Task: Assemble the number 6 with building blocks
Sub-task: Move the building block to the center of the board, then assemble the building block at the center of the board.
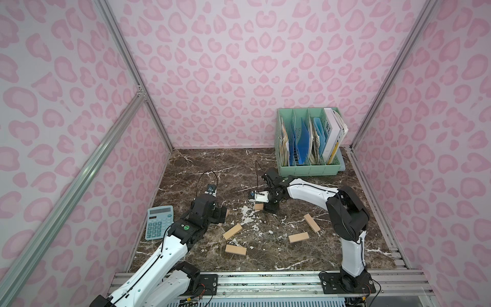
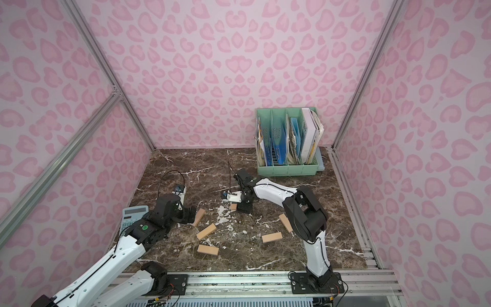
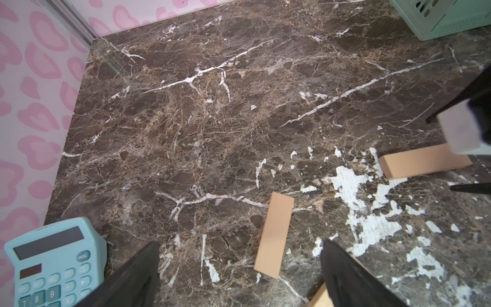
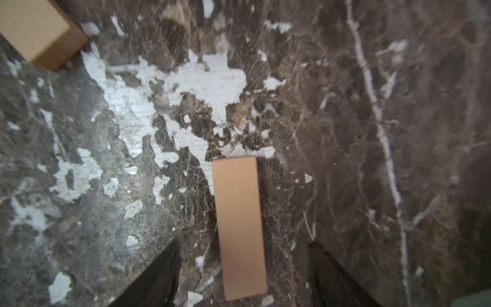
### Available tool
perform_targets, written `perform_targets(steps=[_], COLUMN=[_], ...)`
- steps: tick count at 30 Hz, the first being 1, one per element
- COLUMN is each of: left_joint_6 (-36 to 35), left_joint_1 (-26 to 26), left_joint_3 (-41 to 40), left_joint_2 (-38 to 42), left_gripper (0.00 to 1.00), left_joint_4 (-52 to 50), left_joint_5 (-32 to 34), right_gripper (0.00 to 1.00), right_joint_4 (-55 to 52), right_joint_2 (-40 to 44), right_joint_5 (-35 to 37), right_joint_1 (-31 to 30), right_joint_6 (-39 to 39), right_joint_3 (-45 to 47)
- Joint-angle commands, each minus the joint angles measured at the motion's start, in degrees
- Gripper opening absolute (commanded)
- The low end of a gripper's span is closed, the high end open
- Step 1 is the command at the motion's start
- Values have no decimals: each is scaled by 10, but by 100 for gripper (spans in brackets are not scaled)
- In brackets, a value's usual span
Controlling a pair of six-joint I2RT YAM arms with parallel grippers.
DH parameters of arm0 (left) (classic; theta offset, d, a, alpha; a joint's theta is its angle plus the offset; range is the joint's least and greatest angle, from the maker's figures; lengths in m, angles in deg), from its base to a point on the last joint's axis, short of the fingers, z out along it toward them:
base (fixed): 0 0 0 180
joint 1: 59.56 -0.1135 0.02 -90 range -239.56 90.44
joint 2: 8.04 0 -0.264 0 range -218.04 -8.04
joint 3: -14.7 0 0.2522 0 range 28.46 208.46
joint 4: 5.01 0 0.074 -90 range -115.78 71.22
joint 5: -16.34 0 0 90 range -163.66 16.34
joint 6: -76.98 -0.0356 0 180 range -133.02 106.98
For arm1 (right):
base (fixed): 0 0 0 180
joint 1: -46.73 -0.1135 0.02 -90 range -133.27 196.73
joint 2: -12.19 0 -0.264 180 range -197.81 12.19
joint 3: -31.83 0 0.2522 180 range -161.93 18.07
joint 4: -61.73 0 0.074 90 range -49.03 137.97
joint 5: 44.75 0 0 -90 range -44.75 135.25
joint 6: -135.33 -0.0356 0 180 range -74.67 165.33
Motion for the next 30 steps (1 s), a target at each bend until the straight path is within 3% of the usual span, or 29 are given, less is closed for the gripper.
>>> perform_targets(steps=[1, 3, 6, 10, 13, 17, 23, 30], left_joint_6=[-12, -7, -106, -210, -264, -248, -233, -235], left_joint_1=[0, 0, 1, 0, -6, -20, -31, -42], left_joint_3=[7, 8, 25, 80, 145, 227, 209, 207], left_joint_2=[-8, -26, -80, -179, -272, -382, -384, -416], left_gripper=[92, 88, 80, 86, 84, 79, 80, 68], left_joint_4=[4, 8, -13, -65, -131, -205, -182, -186], left_joint_5=[-2, 4, -106, -113, -143, -173, -196, -207], right_gripper=[80, 100, 100, 100, 100, 100, 100, 100], right_joint_4=[31, 70, 81, 85, 128, 136, 113, 119], right_joint_2=[50, 88, 125, 159, 208, 253, 282, 296], right_joint_5=[-8, 29, 57, -115, -113, -101, -75, -60], right_joint_1=[-1, 5, 33, 111, 124, 146, 155, 156], right_joint_6=[-57, -139, -311, -401, -377, -357, -329, -314], right_joint_3=[-10, -17, -69, -91, -33, 6, 30, 67])
